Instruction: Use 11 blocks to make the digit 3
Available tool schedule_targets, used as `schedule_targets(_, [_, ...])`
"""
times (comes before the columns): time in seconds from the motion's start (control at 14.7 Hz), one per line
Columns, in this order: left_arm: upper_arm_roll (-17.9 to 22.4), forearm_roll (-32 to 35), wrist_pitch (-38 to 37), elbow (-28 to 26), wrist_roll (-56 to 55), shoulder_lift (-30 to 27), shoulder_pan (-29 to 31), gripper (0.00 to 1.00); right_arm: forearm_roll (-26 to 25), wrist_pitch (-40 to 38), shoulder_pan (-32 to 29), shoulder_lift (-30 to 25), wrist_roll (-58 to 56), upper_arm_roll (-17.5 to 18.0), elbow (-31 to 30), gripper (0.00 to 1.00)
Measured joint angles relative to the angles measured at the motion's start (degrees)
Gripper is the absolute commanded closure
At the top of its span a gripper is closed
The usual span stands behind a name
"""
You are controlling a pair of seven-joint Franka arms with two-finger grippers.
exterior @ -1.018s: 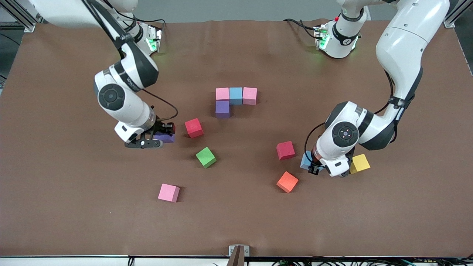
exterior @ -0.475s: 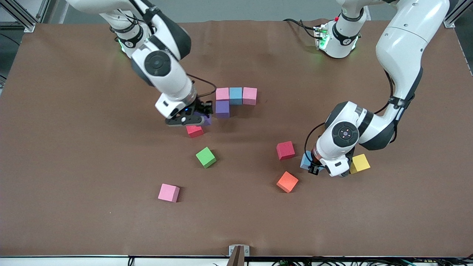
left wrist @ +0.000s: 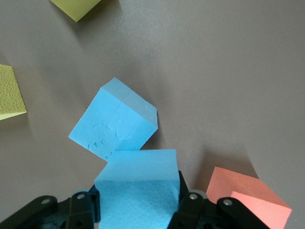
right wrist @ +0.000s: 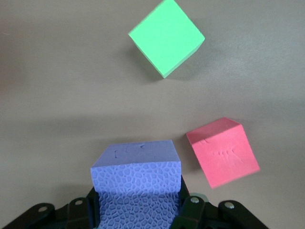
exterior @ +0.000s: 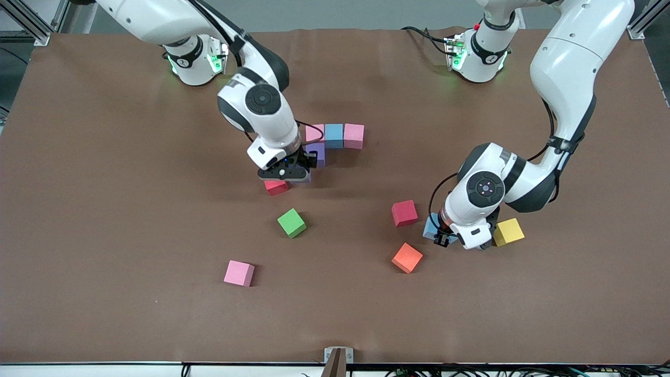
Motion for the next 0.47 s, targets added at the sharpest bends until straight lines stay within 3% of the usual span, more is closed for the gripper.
schedule_targets(0.2, [0.01,0.0,0.0,0.0,0.0,0.01,0.0,0.73,-0.33,2.92,4.67,2.2,0.99,-4.79,0.27,0.96])
schedule_targets(0.47, [0.02,0.0,0.0,0.0,0.0,0.01,0.01,0.73,-0.36,3.24,8.99,3.96,3.14,-8.03,2.69,0.96])
